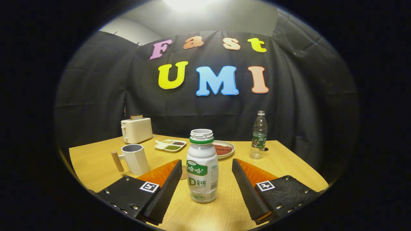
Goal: Take the bottle from table, then pour the juice into the cup, finally place the bottle on the coaster
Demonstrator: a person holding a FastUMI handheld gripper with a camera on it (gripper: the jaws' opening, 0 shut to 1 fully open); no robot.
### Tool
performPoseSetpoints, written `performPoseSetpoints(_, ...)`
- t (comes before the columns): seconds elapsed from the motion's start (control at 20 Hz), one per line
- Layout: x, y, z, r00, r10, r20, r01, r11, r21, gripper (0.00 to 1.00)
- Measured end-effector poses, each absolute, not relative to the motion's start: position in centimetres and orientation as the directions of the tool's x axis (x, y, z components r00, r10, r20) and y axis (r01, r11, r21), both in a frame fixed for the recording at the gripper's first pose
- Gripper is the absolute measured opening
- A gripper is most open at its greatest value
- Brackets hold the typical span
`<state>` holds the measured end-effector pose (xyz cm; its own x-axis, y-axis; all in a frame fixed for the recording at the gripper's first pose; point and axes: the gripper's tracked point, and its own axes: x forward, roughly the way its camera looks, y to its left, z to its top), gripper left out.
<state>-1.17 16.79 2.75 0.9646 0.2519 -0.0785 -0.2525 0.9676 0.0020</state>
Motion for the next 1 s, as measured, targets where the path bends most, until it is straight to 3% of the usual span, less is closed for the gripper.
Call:
performPoseSetpoints(0.75,1.3,17.8,-1.8,0.951,0.235,-0.200,-0.238,0.971,0.012,0.93)
performPoseSetpoints(0.8,1.3,18.0,-2.1,0.948,0.240,-0.210,-0.242,0.970,0.014,0.85)
performPoseSetpoints(0.85,1.7,18.0,-2.6,0.950,0.218,-0.226,-0.221,0.975,0.010,0.84)
performPoseSetpoints(0.9,1.8,17.9,-3.2,0.945,0.217,-0.246,-0.221,0.975,0.012,0.74)
performPoseSetpoints(1.0,1.7,17.9,-3.0,0.944,0.211,-0.255,-0.214,0.977,0.015,0.73)
